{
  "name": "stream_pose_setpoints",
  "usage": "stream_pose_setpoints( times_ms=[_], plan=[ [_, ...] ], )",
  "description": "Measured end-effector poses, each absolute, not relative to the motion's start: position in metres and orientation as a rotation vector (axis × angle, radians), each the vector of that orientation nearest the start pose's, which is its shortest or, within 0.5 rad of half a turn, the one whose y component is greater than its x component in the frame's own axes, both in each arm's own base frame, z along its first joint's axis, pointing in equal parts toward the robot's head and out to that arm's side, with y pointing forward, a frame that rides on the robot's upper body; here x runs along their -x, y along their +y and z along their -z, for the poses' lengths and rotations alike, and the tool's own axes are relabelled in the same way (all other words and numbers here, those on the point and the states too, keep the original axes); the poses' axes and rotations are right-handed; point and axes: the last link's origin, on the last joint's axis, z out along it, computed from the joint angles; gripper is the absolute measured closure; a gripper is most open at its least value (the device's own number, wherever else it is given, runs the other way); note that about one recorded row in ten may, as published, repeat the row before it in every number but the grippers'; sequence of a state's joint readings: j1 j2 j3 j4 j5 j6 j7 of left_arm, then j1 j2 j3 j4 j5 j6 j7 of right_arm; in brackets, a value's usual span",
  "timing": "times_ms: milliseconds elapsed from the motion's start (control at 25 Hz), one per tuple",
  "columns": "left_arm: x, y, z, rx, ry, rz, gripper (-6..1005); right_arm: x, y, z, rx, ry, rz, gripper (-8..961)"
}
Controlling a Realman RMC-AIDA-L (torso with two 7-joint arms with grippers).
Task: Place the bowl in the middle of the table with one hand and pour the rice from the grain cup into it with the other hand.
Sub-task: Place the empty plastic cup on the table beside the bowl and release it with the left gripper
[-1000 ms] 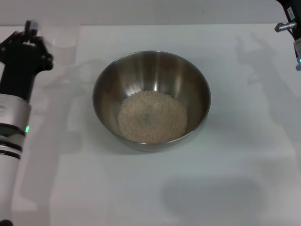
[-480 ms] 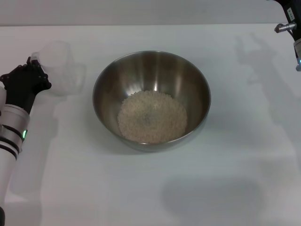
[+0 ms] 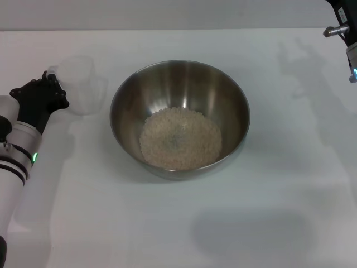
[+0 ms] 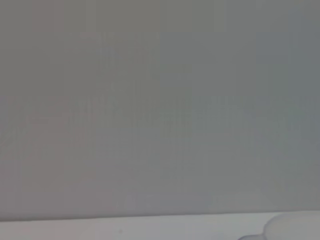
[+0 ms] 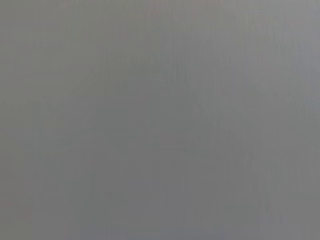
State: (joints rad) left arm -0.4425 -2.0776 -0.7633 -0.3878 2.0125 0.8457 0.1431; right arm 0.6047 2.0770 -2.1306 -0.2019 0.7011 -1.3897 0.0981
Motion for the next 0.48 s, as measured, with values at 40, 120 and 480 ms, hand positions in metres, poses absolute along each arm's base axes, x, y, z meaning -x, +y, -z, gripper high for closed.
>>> stream_pose_setpoints(
  times_ms=[40, 120, 480],
  plan=[
    [0.3148, 0.3485, 0.054, 1.646, -0.686, 0.497, 971, -0.2317, 0.3772, -0.0113, 1.547, 0.171, -1.013, 547],
    [0.3155, 0.3484, 0.0551, 1.659, -0.683, 0.484, 925, -0.2313, 0.3774, -0.0113, 1.547, 0.17, -1.014, 547],
    [0.3236, 0.3421, 0.0533, 1.653, -0.69, 0.465, 771, -0.2309, 0.3778, -0.0113, 1.548, 0.169, -1.014, 547]
  ],
)
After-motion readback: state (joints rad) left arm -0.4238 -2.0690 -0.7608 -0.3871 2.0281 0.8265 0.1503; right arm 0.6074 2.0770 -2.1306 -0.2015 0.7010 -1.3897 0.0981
